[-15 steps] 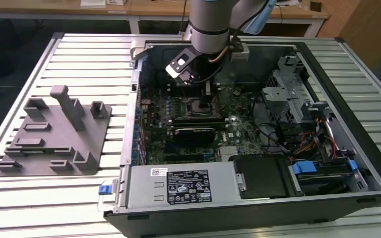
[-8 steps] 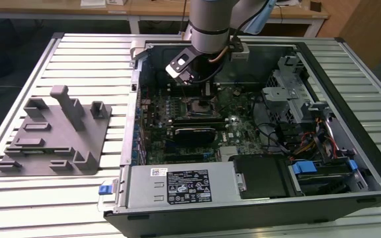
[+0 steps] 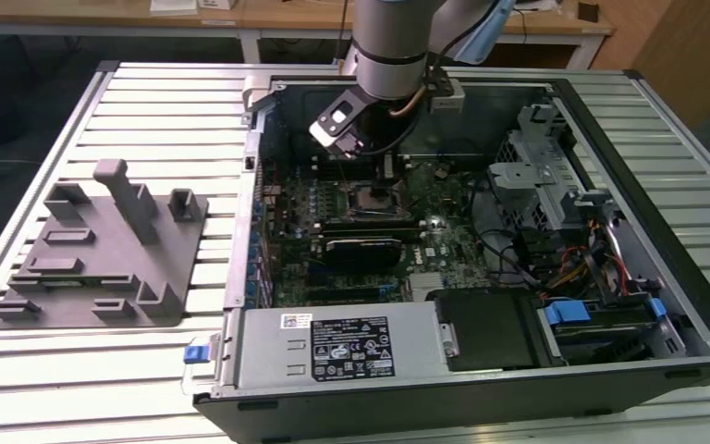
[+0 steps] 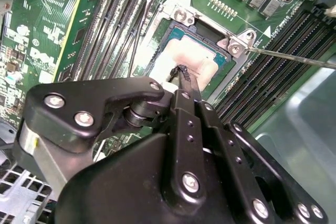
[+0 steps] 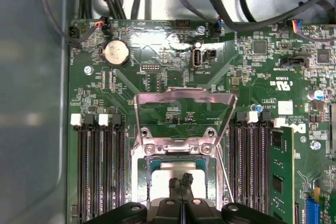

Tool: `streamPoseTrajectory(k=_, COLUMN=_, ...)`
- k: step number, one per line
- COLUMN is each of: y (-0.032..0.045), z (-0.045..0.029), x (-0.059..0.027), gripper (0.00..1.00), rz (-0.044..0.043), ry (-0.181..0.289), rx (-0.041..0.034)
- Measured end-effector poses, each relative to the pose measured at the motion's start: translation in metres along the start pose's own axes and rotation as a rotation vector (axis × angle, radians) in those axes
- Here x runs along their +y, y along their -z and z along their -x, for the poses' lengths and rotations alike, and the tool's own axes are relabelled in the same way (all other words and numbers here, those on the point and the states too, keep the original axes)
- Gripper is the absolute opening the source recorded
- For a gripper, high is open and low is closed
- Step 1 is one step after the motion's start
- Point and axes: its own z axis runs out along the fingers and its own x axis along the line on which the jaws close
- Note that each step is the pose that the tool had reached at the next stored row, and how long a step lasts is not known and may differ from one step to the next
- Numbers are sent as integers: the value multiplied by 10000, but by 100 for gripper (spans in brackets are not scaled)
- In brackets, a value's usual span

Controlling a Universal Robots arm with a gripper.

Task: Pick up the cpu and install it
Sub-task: 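Place the cpu into insertion slot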

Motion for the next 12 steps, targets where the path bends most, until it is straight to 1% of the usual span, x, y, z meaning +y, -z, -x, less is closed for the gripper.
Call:
streamPoseTrajectory(k=3, y=24, z=1, x=0, gripper=11, rz=3, ry=39, rx=22)
streamPoseTrajectory(k=12, y=192, z=8, x=4, gripper=11, rz=3, ry=42, rx=31)
